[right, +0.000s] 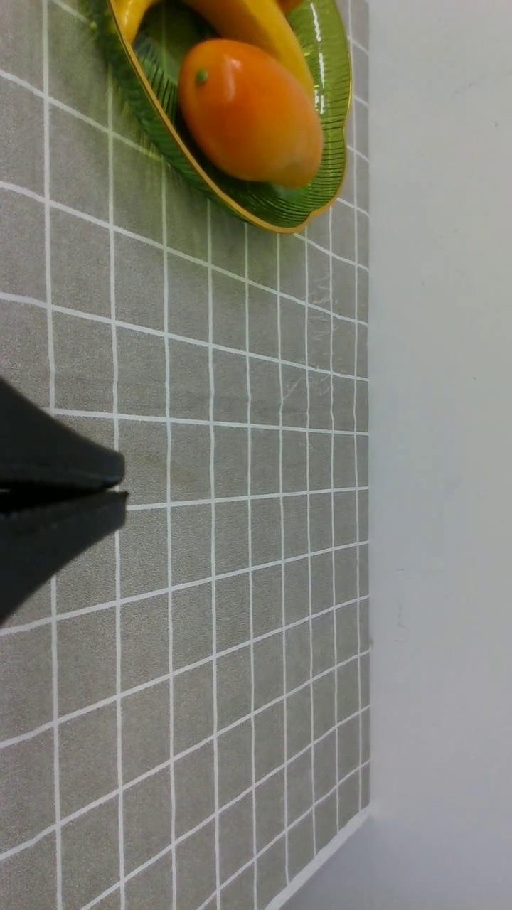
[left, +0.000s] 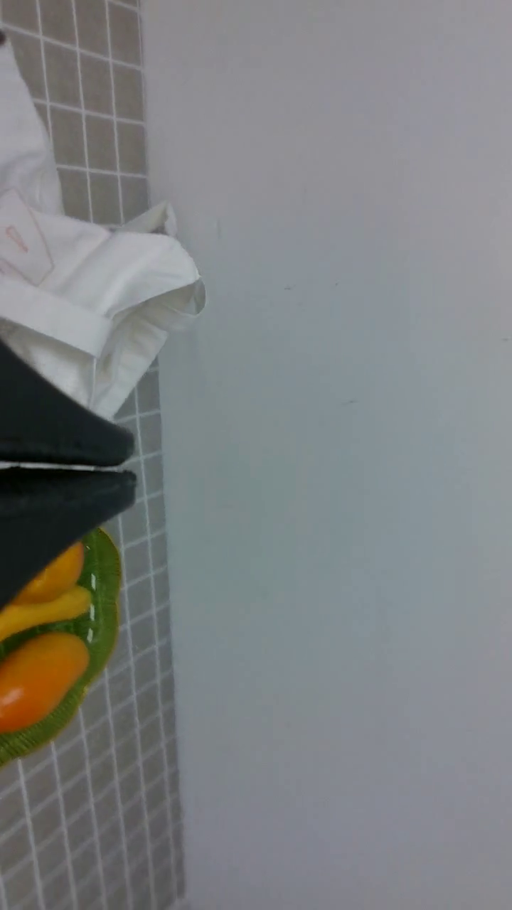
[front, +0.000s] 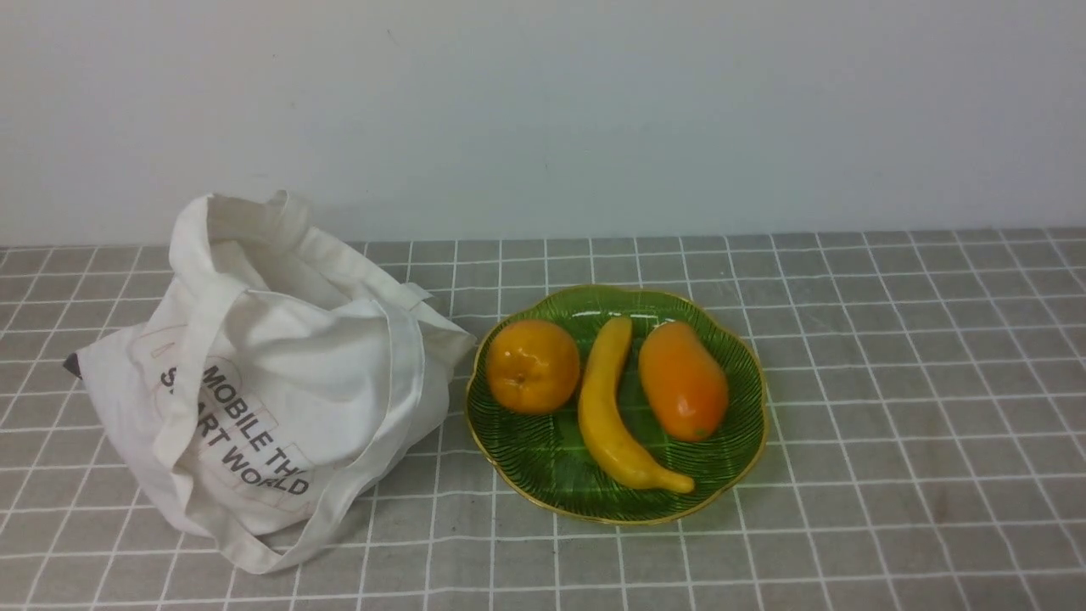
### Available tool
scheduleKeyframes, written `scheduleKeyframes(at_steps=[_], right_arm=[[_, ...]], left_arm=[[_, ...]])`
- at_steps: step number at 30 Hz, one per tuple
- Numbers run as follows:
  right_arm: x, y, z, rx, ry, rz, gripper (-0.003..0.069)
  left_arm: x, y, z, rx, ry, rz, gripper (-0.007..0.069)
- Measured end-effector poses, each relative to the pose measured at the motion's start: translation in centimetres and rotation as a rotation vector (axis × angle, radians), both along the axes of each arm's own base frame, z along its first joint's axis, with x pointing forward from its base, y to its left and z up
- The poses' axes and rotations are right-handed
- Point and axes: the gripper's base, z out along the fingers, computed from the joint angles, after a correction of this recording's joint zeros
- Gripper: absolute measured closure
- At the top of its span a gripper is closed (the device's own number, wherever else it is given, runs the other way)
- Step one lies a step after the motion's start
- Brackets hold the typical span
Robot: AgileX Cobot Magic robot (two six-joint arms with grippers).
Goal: Take the fruit out of the bag on the grey coffee tablecloth and place them on the plate.
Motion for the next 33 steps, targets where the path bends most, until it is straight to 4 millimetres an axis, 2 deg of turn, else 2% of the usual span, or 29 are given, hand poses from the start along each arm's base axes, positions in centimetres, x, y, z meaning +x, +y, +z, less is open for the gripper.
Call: scheduleKeyframes(at_steps=[4,8,25,28,30,31,33], right_arm=[[0.0,0.0,0.0,0.000,0.000,0.000,0.0674],[0.0,0.0,0.0,0.000,0.000,0.000,0.0674],[0.0,0.0,0.0,0.000,0.000,0.000,0.0674],[0.0,0.0,0.0,0.000,0.000,0.000,0.0674],[0.0,0.0,0.0,0.000,0.000,0.000,0.0674],[0.0,0.0,0.0,0.000,0.000,0.000,0.0674],[0.0,0.0,0.0,0.000,0.000,0.000,0.0674]], left_arm=[[-1.8,1.6,-2.8,-0.008,-0.062,0.044,0.0632],[-2.4,2.4,-4.9,0.028,-0.109,0.084,0.0632],[-2.5,2.1,-6.2,0.000,-0.103,0.052,0.0632],[-1.8,1.2,-8.0,0.057,-0.077,0.012,0.0632],[-1.2,0.3,-10.1,0.138,-0.055,-0.020,0.0632],[-1.2,0.2,-10.3,0.145,-0.053,-0.018,0.0632],[-0.5,-0.6,-12.7,0.205,0.000,-0.040,0.0632]])
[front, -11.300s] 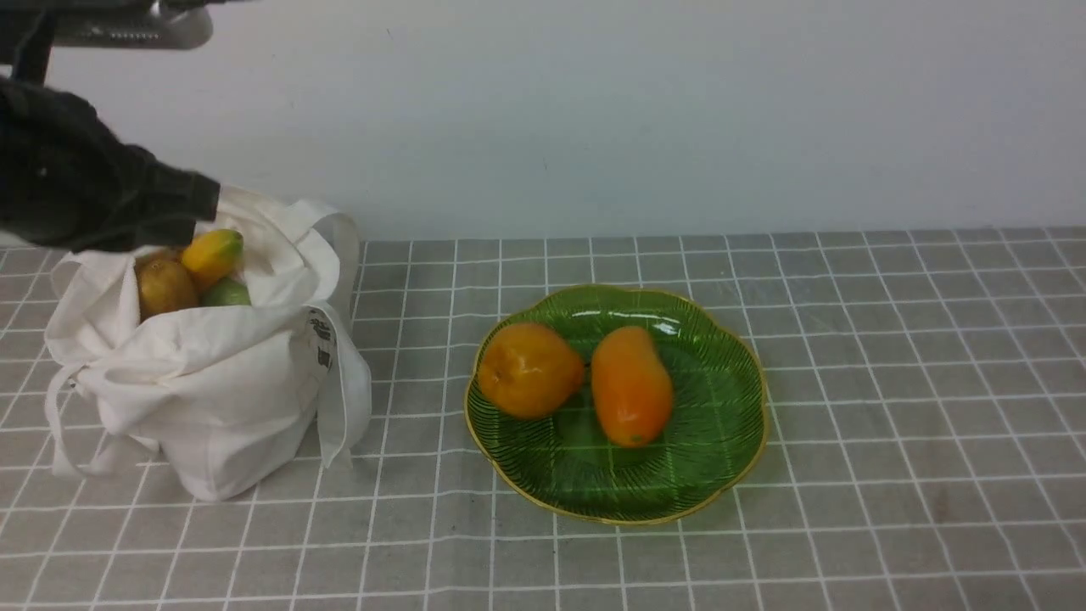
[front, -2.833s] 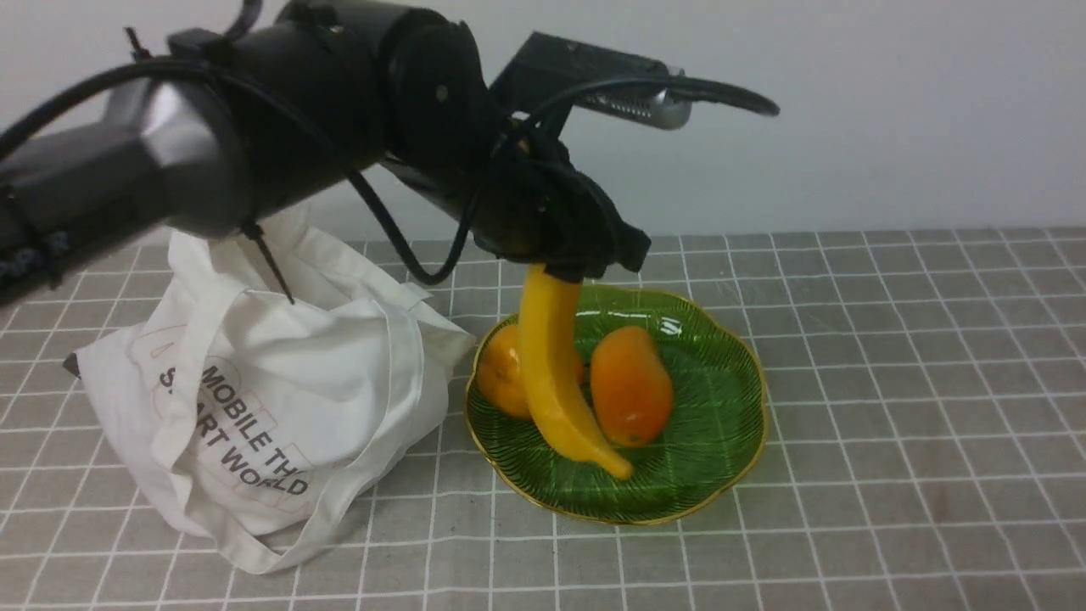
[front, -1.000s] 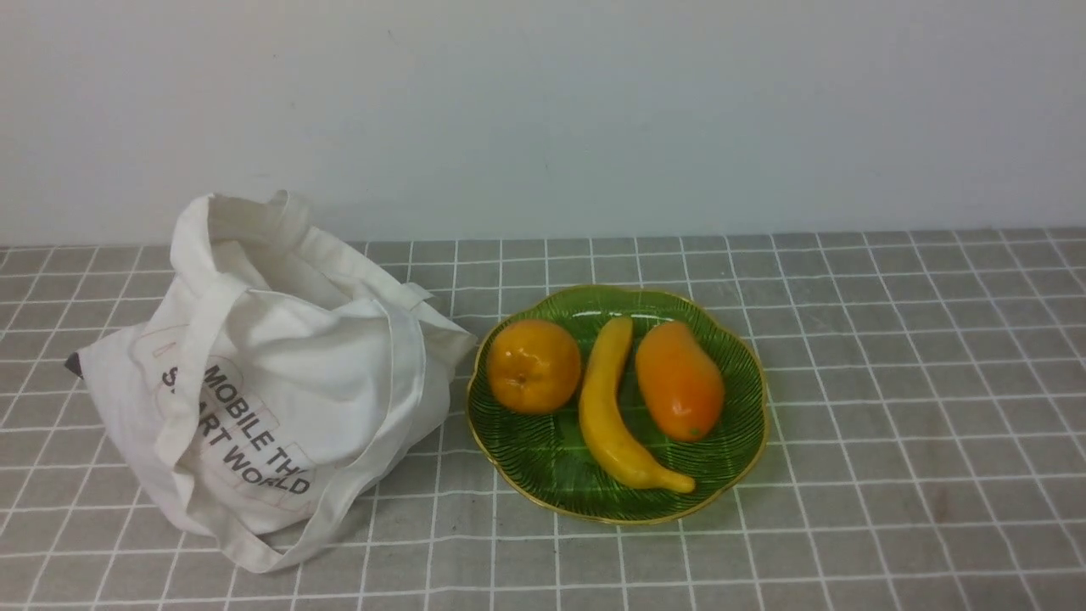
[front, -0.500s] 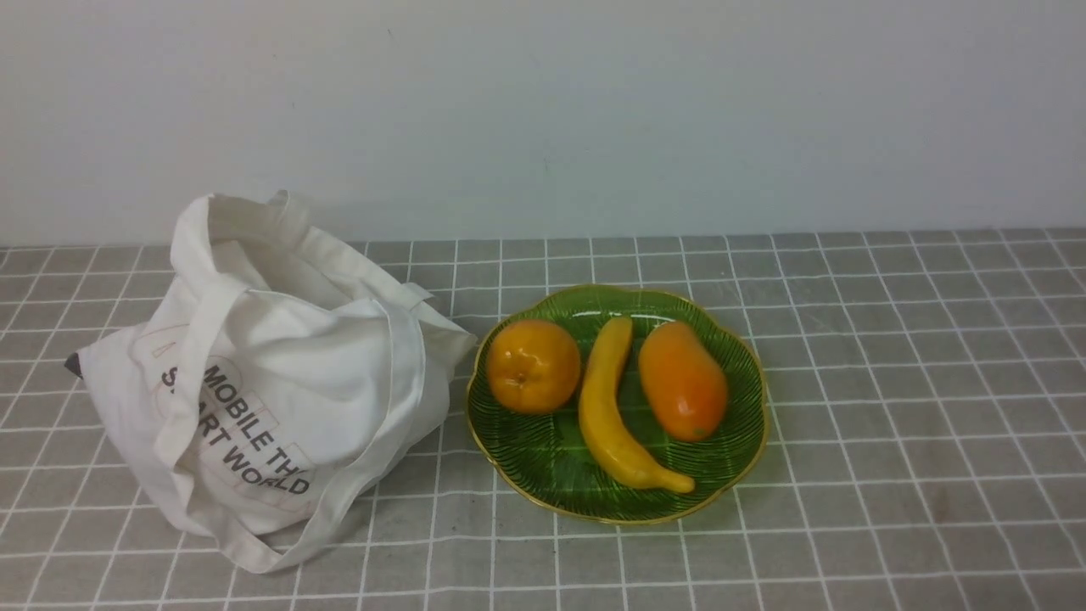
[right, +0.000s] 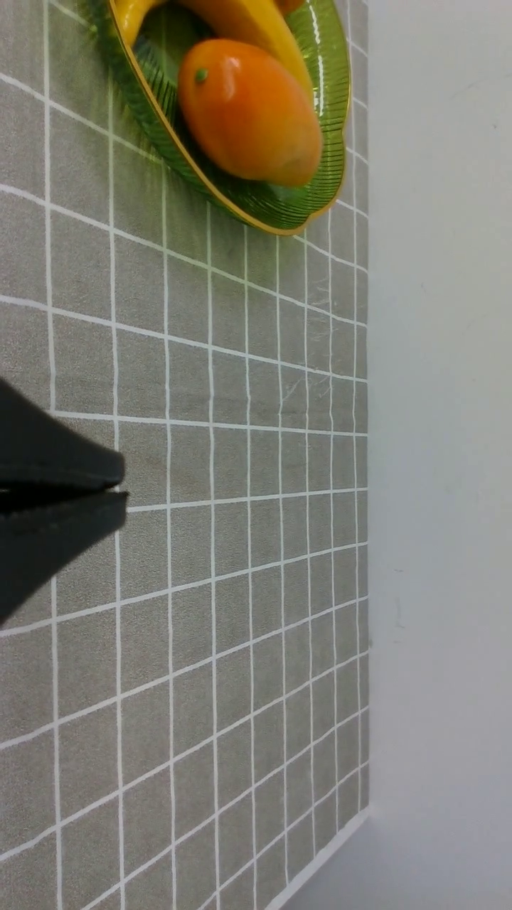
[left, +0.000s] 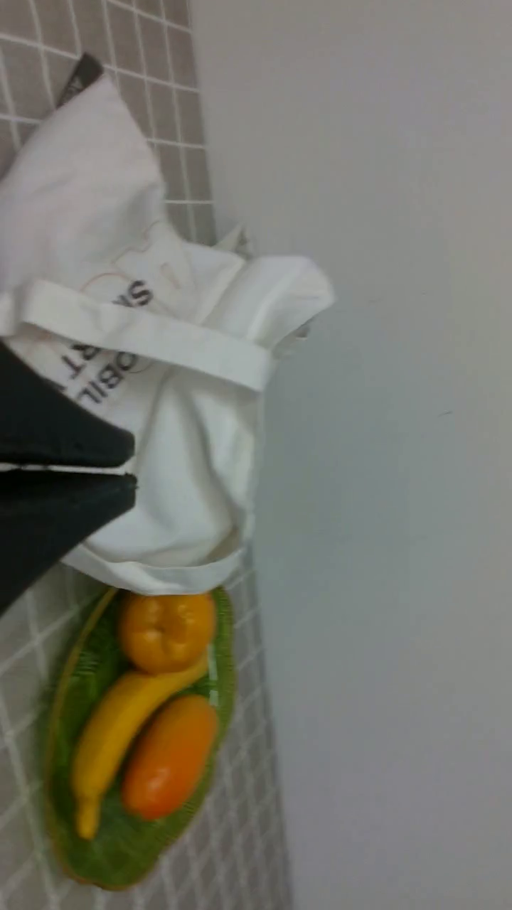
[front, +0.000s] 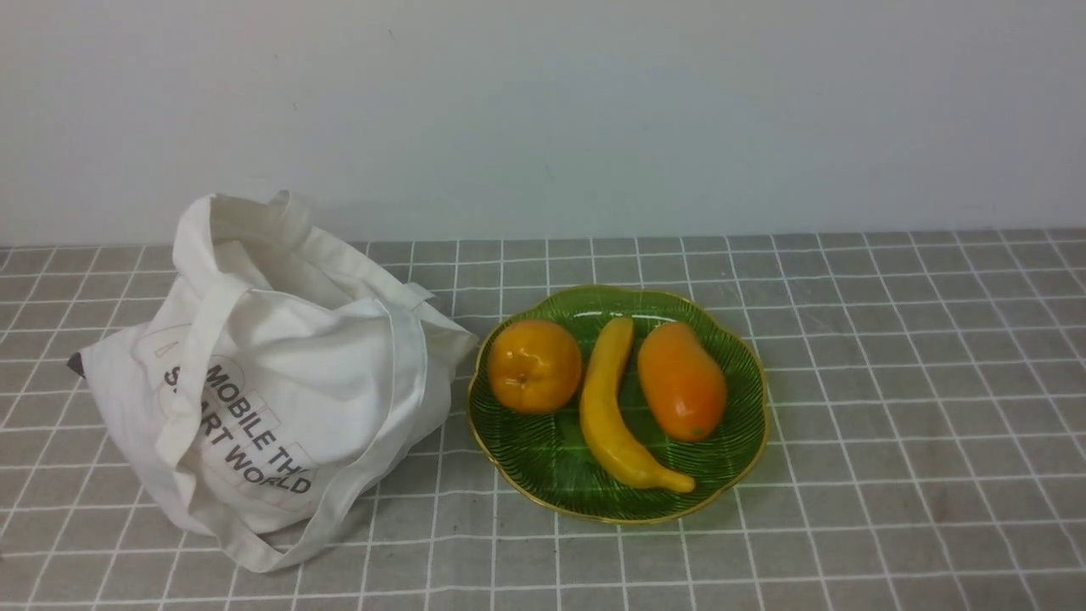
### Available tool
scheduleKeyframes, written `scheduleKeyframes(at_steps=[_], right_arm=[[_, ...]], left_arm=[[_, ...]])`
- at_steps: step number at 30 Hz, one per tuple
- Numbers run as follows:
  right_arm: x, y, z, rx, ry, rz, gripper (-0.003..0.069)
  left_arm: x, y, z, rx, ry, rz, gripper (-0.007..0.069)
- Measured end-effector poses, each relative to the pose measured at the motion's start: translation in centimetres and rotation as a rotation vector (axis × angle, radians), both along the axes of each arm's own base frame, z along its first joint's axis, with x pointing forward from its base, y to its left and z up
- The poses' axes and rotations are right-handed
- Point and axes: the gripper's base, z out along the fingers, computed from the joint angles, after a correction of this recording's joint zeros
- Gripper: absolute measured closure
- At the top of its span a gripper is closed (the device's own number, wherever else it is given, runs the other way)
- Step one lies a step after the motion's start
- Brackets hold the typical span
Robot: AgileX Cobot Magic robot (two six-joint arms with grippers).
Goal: Take the fruit out of the bag on the grey coffee tablecloth and place them on the plate.
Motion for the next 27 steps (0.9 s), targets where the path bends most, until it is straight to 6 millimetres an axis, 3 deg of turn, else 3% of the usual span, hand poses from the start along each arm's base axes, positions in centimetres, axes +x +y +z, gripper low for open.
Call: scheduleKeyframes(at_steps=[5,8,27], right_arm=[[0.0,0.0,0.0,0.000,0.000,0.000,0.0674],[0.0,0.0,0.0,0.000,0.000,0.000,0.0674],[0.0,0.0,0.0,0.000,0.000,0.000,0.0674]], left_arm=[[1.3,-1.1,-6.3,0.146,0.094,0.030,0.0632],[1.7,-0.9,-8.3,0.167,0.112,0.087,0.0632],[1.8,-0.5,-8.7,0.169,0.131,0.178,0.0632]])
